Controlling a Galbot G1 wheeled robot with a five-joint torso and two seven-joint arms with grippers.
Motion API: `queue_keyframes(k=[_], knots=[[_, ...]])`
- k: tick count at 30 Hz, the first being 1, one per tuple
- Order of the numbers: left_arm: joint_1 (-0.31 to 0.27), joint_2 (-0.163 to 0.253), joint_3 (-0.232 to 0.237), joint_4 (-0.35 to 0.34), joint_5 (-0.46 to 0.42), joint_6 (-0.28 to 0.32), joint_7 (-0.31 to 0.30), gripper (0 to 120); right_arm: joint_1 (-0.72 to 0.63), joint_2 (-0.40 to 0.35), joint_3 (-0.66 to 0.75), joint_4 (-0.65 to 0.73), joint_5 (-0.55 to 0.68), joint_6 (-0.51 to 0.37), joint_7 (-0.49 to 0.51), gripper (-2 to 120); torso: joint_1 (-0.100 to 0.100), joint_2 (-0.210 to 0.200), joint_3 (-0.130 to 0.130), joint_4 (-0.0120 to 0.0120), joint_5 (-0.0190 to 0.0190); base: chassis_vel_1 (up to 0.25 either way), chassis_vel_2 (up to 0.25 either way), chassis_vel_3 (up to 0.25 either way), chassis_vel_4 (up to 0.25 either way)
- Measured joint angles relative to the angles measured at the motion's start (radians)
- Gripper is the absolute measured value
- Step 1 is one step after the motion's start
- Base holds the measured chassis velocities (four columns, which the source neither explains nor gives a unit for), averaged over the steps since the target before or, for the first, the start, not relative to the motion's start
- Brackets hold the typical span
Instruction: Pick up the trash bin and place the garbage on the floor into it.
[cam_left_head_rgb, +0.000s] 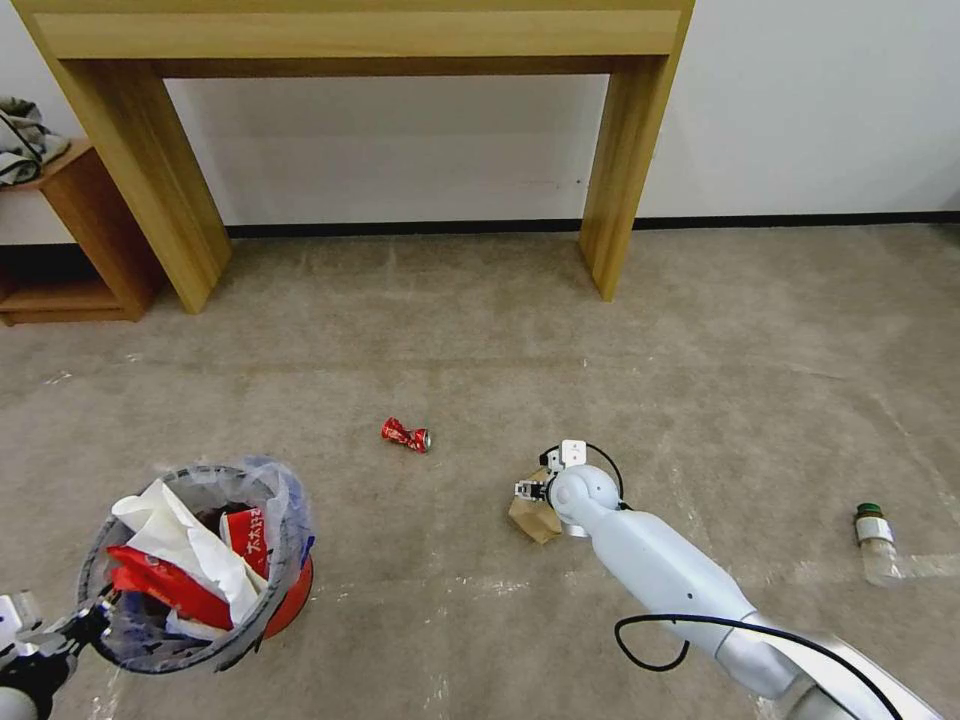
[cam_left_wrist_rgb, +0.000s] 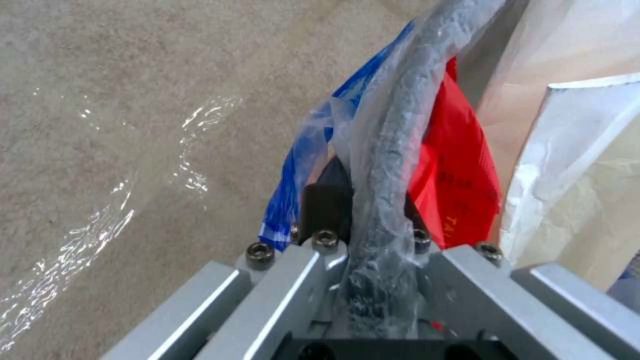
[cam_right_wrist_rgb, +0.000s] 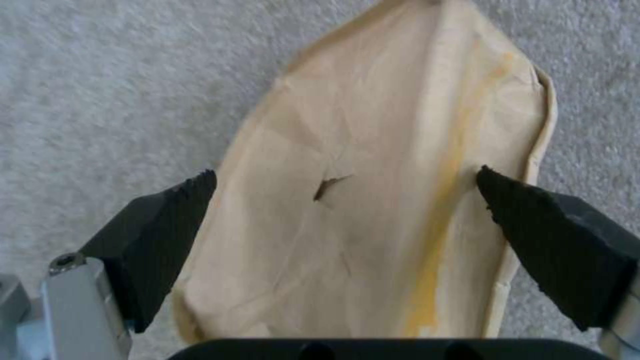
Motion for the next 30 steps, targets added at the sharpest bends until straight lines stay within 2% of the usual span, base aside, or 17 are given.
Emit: queue_keyframes(k=[21,24,26,30], knots=[[-0.014,-0.004,0.009,0.009,0.009,-0.001,0.006,1,-0.015,-0.037,0.019,0.013,-0.010,0.002,0.005,98,0.000,0.000,0.000,0.0000,0.0000,0.000,0.000,0.000,0.000],[-0.009,-0.003,0.007,0.006,0.008,-0.002,0.006,1,-0.020,-0.028,0.019,-0.002,-0.023,0.004,0.000,93,0.000,0.000,0.000,0.0000,0.0001,0.000,0.000,0.000,0.000],[-0.004,-0.003,0.005,0.004,0.008,-0.002,0.007,1,-0.026,-0.017,0.019,-0.015,-0.035,0.006,-0.009,83,0.000,0.000,0.000,0.0000,0.0001,0.000,0.000,0.000,0.000],[-0.002,-0.004,0.005,0.003,0.008,-0.002,0.007,1,-0.029,-0.011,0.019,-0.022,-0.043,0.008,-0.014,82,0.000,0.000,0.000,0.0000,0.0000,0.000,0.000,0.000,0.000]])
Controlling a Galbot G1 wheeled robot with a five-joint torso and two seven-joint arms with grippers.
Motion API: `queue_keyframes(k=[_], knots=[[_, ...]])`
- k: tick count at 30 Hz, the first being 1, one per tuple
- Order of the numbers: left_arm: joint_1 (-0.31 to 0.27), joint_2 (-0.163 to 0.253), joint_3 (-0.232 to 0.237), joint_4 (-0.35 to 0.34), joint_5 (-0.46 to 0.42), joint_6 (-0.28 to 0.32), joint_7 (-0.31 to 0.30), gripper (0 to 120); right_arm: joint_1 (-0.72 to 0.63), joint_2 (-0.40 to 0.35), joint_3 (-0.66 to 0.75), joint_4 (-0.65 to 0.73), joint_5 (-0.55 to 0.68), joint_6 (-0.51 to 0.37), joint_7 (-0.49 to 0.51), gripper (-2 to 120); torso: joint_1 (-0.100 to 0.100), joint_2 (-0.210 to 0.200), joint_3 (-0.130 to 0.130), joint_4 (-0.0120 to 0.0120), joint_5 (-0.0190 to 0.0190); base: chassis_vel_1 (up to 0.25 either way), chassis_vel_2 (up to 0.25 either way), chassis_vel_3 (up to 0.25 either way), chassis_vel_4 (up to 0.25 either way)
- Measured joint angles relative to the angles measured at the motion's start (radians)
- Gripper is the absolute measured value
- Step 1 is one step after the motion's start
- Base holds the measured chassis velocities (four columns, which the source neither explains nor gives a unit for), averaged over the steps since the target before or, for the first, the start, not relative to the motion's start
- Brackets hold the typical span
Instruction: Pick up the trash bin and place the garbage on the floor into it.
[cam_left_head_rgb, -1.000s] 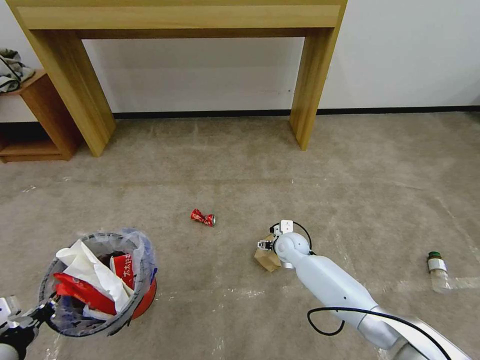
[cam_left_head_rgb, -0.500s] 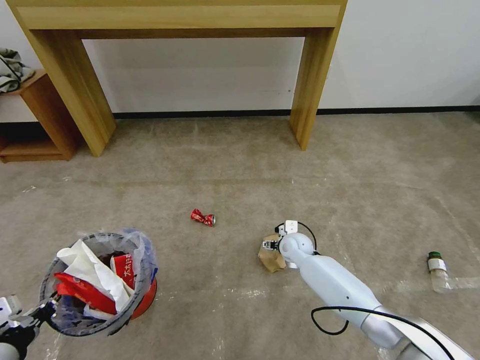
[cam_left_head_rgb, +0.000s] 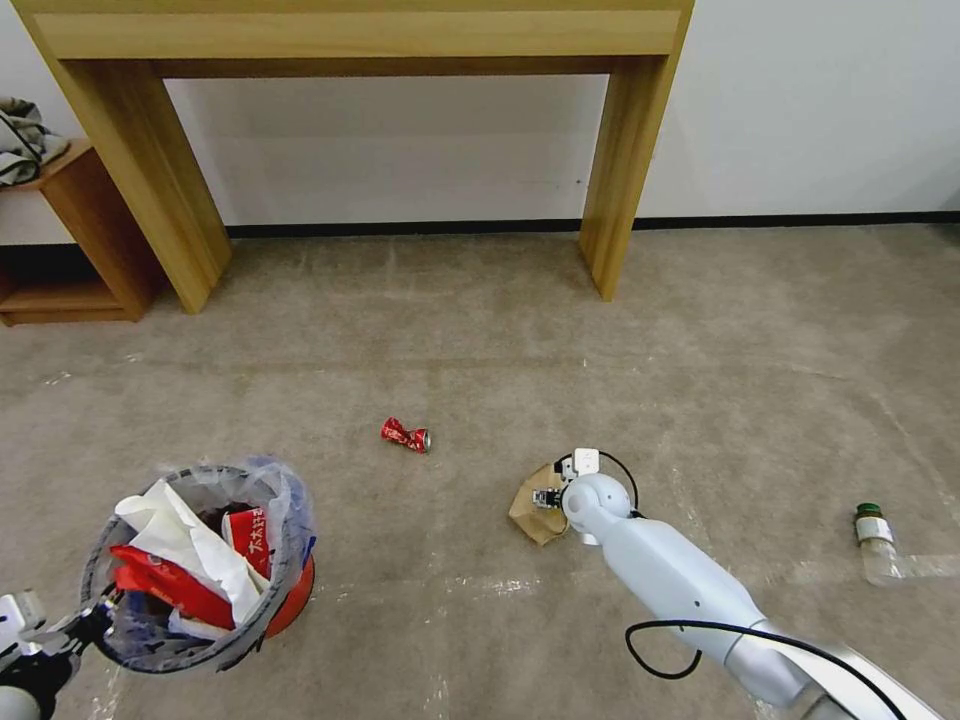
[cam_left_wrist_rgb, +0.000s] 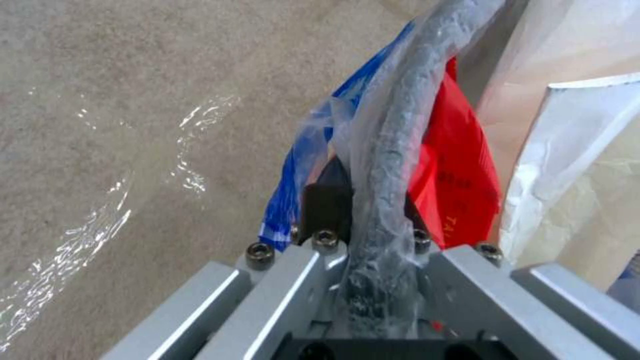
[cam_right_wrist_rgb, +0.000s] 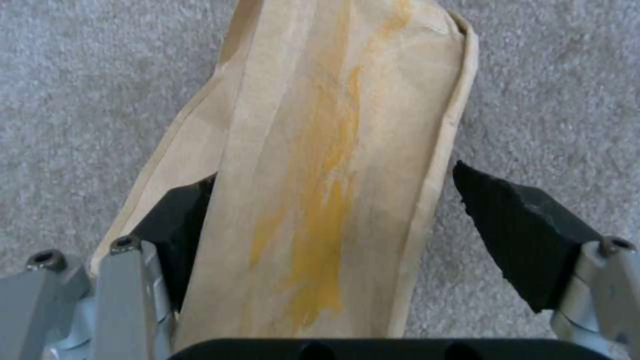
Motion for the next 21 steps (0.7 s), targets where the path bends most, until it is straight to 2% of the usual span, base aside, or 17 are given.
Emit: queue_keyframes(k=[6,11,12,14,17,19,20,21], knots=[[0.000,-0.001,0.000,0.001,0.001,-0.001,0.000,1,-0.003,0.008,0.001,-0.013,-0.008,0.005,-0.010,79,0.000,0.000,0.000,0.0000,0.0000,0.000,0.000,0.000,0.000],[-0.007,-0.002,0.004,0.005,0.004,-0.002,0.000,1,-0.008,0.017,-0.002,-0.015,-0.018,0.013,-0.017,59,0.000,0.000,0.000,-0.0001,0.0000,0.000,0.000,0.000,0.000],[-0.007,-0.002,0.004,0.005,0.004,-0.002,0.000,1,-0.008,0.017,-0.002,-0.015,-0.018,0.013,-0.017,59,0.000,0.000,0.000,-0.0001,0.0000,0.000,0.000,0.000,0.000],[-0.010,-0.004,0.007,0.010,0.009,-0.002,0.000,1,-0.008,0.021,-0.008,-0.018,-0.024,0.024,-0.027,46,0.000,0.000,0.000,0.0000,-0.0001,0.000,0.000,0.000,0.000],[-0.010,-0.004,0.007,0.011,0.010,-0.002,0.000,1,-0.008,0.022,-0.011,-0.021,-0.027,0.029,-0.031,41,0.000,0.000,0.000,0.0000,-0.0001,0.000,0.000,0.000,0.000],[-0.011,-0.004,0.008,0.013,0.012,-0.002,0.000,1,-0.006,0.026,-0.015,-0.026,-0.030,0.038,-0.036,29,0.000,0.000,0.000,0.0000,0.0000,0.000,0.000,0.000,0.000],[-0.011,-0.004,0.008,0.013,0.012,-0.002,0.000,1,-0.006,0.026,-0.015,-0.026,-0.030,0.038,-0.036,29,0.000,0.000,0.000,0.0000,0.0000,0.000,0.000,0.000,0.000],[-0.012,-0.004,0.008,0.013,0.013,-0.002,0.000,1,-0.006,0.027,-0.018,-0.026,-0.032,0.042,-0.038,24,0.000,0.000,0.000,0.0000,0.0000,0.000,0.000,0.000,0.000]])
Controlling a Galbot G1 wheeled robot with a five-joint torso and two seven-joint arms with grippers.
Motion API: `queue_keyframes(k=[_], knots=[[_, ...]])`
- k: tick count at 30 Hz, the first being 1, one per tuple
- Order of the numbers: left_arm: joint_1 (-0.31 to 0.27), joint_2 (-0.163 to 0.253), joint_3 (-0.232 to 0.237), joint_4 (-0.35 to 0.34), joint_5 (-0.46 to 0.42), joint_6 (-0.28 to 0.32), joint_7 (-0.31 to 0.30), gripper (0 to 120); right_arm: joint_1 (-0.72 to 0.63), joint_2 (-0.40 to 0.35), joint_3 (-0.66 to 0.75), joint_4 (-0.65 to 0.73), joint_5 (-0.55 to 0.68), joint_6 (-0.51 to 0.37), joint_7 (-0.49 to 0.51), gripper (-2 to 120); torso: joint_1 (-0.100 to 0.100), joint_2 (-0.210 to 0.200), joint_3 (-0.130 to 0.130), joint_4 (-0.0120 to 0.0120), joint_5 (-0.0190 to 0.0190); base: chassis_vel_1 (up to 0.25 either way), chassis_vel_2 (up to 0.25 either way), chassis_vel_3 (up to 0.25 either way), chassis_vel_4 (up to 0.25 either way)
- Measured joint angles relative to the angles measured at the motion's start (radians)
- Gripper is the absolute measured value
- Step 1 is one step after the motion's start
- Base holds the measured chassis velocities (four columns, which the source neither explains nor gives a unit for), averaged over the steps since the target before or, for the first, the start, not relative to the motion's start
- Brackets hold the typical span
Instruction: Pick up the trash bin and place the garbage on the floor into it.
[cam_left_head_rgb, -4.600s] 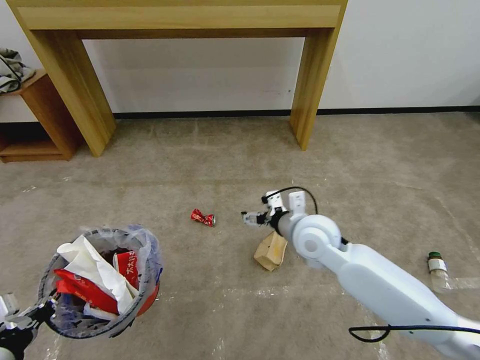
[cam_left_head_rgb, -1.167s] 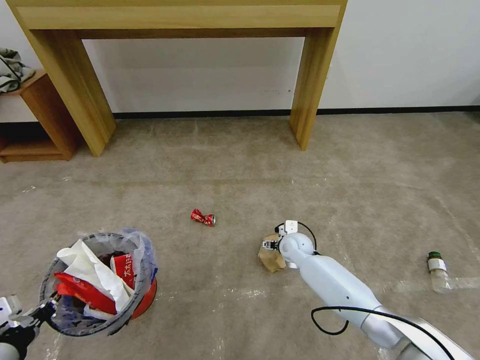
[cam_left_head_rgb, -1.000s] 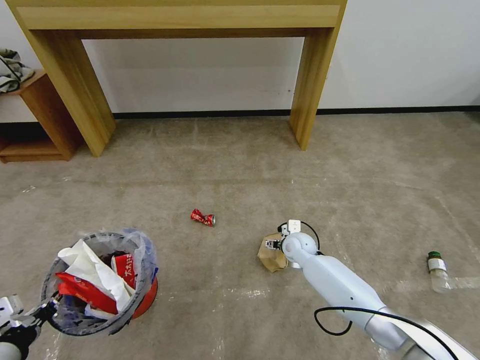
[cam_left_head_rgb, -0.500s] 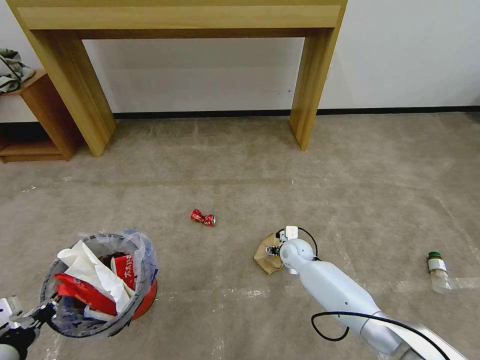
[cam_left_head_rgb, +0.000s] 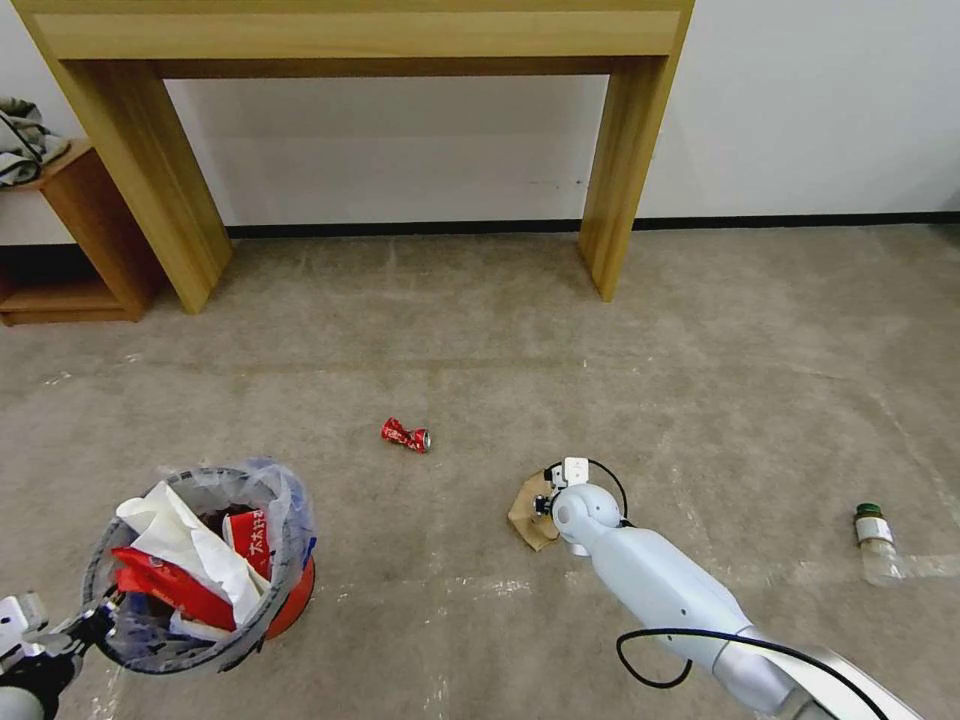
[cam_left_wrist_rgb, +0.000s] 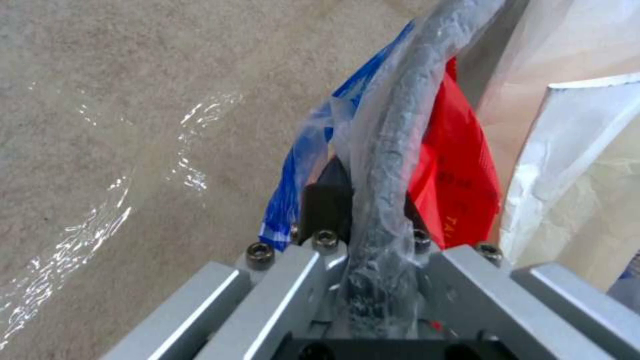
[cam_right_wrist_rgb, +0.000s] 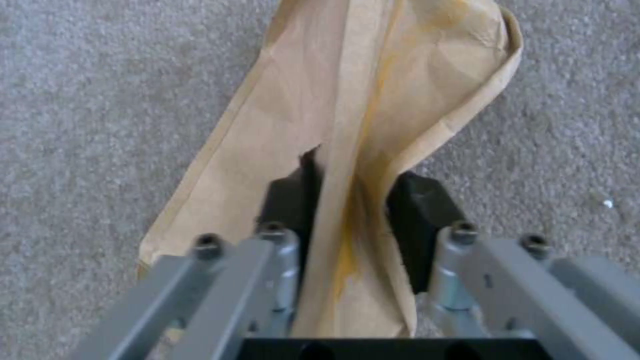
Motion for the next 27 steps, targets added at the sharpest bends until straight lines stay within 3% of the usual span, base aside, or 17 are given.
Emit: queue_keyframes(k=[7,19,27], knots=[[0.002,0.002,0.000,-0.002,0.000,0.000,0.000,1,-0.003,-0.017,-0.003,0.029,-0.001,0.013,-0.003,0,0.000,0.000,0.000,0.0000,0.0001,0.000,0.000,0.000,0.000],[0.009,0.002,0.004,-0.022,-0.001,0.008,-0.006,1,-0.012,-0.079,0.007,0.159,0.010,0.033,0.000,0,0.000,0.000,0.000,0.0000,0.0002,0.000,0.000,0.000,0.000],[0.012,0.006,0.005,-0.048,-0.023,0.016,-0.022,1,-0.004,-0.226,0.024,0.376,0.002,0.094,-0.030,0,0.000,0.000,0.000,-0.0003,0.0004,0.000,0.000,0.000,0.000]])
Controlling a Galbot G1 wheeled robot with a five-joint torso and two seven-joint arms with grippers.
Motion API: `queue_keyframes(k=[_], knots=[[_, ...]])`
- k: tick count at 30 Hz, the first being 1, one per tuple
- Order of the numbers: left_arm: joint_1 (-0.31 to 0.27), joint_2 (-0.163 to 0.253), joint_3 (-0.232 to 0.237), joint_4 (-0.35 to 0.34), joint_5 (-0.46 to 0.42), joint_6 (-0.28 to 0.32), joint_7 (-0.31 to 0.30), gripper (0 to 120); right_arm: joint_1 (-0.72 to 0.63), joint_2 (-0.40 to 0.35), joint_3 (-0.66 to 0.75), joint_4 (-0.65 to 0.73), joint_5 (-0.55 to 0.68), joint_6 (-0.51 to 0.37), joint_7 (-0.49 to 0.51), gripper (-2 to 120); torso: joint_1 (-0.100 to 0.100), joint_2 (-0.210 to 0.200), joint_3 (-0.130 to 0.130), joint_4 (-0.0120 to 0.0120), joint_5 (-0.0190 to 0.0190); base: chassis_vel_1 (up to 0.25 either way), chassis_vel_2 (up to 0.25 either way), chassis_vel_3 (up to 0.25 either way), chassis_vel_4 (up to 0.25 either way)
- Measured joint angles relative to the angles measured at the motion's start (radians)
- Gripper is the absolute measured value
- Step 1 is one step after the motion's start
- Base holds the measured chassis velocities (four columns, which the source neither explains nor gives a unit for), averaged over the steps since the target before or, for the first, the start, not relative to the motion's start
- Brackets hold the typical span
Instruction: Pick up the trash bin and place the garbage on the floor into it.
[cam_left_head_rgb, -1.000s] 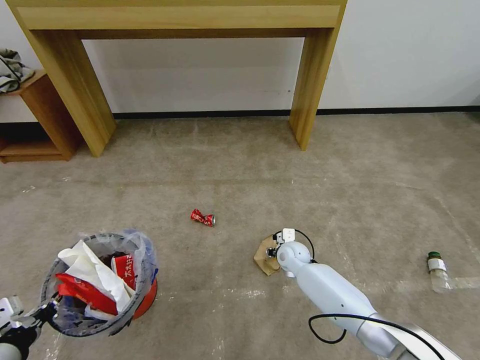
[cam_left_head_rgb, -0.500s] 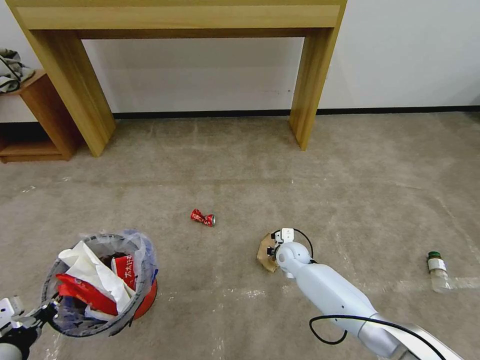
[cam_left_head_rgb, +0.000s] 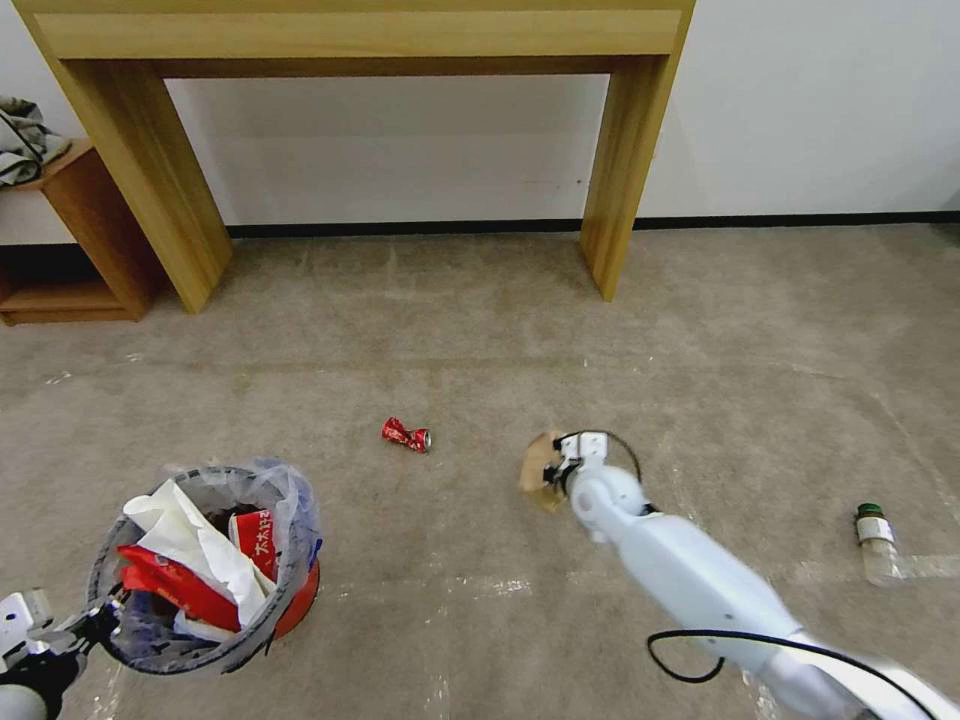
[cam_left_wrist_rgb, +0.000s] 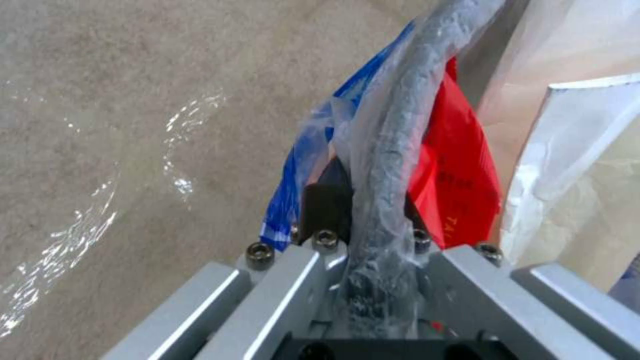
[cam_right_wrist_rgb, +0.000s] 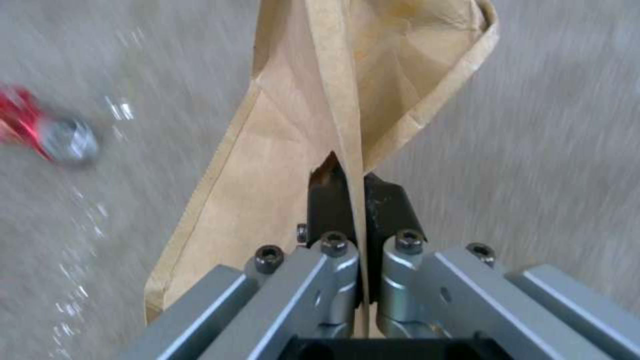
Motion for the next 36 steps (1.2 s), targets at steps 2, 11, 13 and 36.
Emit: queue_keyframes(k=[2,11,13,36], knots=[[0.000,0.003,0.000,-0.002,-0.003,0.000,-0.004,1,0.010,-0.023,0.002,0.042,-0.005,0.017,-0.010,0,0.000,0.000,0.000,0.0000,-0.0002,0.000,0.000,0.000,0.000],[-0.004,0.032,0.004,-0.016,-0.053,0.001,-0.045,1,0.127,-0.106,-0.036,0.352,0.022,0.173,-0.125,0,0.000,0.000,0.000,0.0002,-0.0004,0.000,0.000,0.000,0.000],[-0.005,0.045,0.005,-0.021,-0.067,0.001,-0.054,1,0.191,-0.112,-0.074,0.435,0.053,0.234,-0.179,0,0.000,0.000,0.000,0.0002,-0.0003,0.000,0.000,0.000,0.000],[-0.015,0.108,0.011,-0.033,-0.119,0.001,-0.075,1,0.607,0.093,-0.461,0.568,0.316,0.233,-0.278,0,0.000,0.000,0.000,0.0003,-0.0005,0.000,0.000,0.000,0.000]])
